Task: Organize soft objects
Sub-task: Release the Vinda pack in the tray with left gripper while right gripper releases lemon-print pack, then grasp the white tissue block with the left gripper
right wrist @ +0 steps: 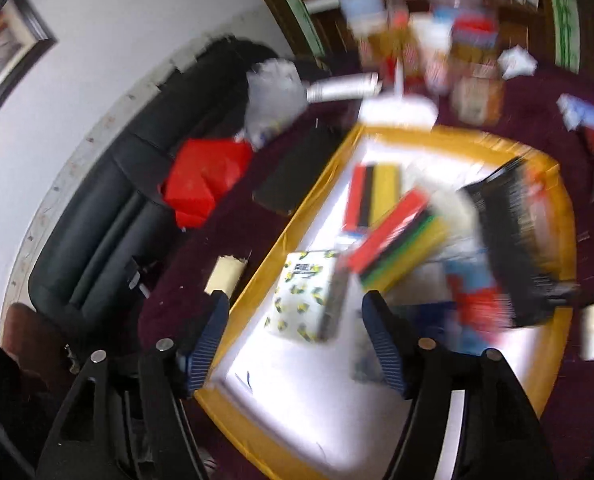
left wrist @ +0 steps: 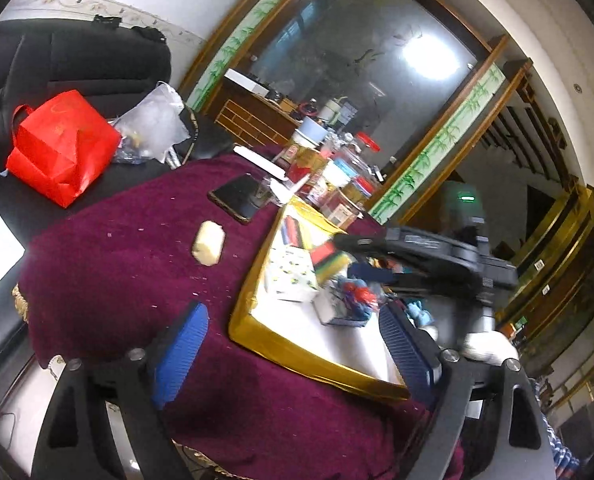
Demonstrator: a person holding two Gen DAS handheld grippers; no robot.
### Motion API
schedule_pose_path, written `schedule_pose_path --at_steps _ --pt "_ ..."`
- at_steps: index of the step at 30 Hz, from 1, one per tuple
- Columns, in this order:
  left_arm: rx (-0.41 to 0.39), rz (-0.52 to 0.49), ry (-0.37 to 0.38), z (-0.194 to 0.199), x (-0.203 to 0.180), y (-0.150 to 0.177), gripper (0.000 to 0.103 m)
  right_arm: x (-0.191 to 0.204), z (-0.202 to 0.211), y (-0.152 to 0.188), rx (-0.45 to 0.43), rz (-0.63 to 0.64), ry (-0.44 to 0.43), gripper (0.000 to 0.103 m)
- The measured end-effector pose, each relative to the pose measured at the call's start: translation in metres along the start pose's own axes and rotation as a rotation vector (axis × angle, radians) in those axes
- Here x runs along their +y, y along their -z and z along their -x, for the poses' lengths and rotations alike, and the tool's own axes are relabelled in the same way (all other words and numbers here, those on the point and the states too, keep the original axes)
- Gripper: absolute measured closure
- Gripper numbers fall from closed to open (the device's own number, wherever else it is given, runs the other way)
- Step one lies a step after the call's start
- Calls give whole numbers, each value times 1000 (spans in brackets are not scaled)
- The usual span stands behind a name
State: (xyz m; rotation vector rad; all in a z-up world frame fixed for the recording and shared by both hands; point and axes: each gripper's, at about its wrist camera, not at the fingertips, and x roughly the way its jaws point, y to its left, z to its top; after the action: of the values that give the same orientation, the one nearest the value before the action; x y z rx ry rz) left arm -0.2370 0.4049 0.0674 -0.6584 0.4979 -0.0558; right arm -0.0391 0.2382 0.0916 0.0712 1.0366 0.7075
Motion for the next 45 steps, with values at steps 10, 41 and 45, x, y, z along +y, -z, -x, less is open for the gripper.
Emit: schedule_pose_path --at_steps 10,41,45 --pt "54 -120 30 -8 -58 21 9 -130 168 73 -353 -31 353 2" --pt "600 -656 15 -229 -295 159 9 -361 213 149 -372 -446 462 2" --pt "624 -665 -42 -260 -292 170 3 -361 213 150 -370 -445 448 2"
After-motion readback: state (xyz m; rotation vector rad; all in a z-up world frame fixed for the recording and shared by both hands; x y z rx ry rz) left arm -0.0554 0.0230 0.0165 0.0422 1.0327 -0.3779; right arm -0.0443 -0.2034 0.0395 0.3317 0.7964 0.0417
